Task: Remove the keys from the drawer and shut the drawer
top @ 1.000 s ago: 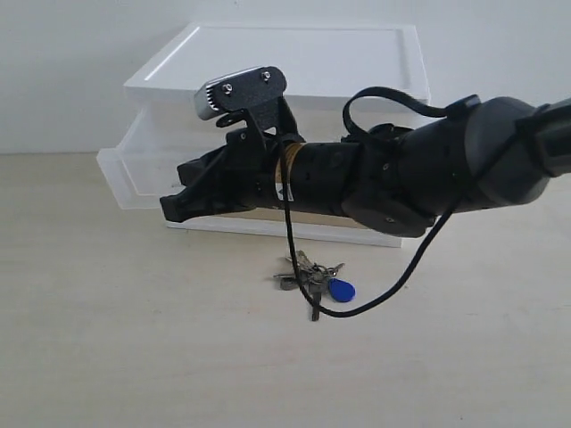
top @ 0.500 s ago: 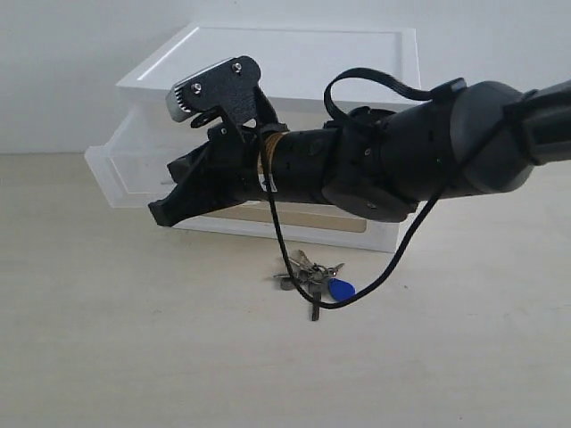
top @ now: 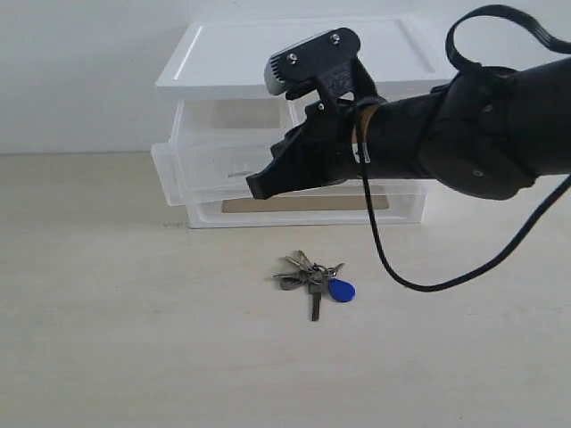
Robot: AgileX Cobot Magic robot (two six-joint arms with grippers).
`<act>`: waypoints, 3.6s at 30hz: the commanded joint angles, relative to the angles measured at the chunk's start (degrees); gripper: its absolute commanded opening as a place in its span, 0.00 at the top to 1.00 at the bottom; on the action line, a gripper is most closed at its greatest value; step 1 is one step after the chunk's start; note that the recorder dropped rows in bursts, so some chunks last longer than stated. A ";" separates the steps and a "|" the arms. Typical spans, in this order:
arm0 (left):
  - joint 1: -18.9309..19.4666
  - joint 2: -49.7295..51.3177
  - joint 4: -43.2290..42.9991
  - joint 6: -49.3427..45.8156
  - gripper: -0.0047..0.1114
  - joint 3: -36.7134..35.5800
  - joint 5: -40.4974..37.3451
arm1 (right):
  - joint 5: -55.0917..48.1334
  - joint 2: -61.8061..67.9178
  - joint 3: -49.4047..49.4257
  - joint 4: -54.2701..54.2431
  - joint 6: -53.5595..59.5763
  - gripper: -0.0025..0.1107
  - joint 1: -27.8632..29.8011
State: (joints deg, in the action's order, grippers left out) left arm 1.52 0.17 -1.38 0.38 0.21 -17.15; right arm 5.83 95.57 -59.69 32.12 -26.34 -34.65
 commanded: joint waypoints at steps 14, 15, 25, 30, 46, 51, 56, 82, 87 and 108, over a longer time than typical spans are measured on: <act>0.14 -0.17 0.03 0.08 0.92 -0.21 0.22 | 19.59 -17.62 20.23 -9.59 7.44 0.98 19.58; 0.14 -0.17 0.03 0.08 0.92 -0.21 0.22 | 20.56 -17.16 20.73 -9.59 7.44 0.98 20.43; 0.14 -0.17 -5.19 -6.62 0.92 -0.21 0.60 | 34.24 -5.13 21.45 -25.29 23.70 0.98 20.93; 0.14 -0.17 -10.94 -6.62 0.92 -0.21 1.17 | 41.11 0.52 21.21 -26.83 25.11 0.98 20.93; 0.14 -0.17 -29.32 -18.06 0.92 -0.21 2.76 | 38.87 7.26 13.33 -20.73 19.78 0.98 20.93; 0.14 -0.17 -37.08 -18.28 0.92 -0.21 8.74 | 39.13 9.73 12.00 -20.62 19.59 0.98 20.93; 0.14 -0.17 -37.08 -18.28 0.92 -0.21 21.29 | 39.73 9.85 10.57 -20.62 19.59 0.98 20.93; 0.14 22.28 -36.10 51.28 0.92 12.95 50.98 | 38.91 11.41 7.60 -18.51 15.13 0.98 20.93; 0.14 47.02 -50.07 52.10 0.92 14.20 68.44 | 38.91 11.41 7.60 -18.15 14.90 0.98 20.93; -11.35 104.04 -41.43 31.64 0.92 36.73 79.53 | 38.91 11.41 7.60 -18.02 15.03 0.98 20.93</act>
State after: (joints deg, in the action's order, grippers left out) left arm -9.35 103.10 -45.07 32.64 33.96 63.57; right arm 43.99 106.30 -50.60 14.91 -11.18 -14.12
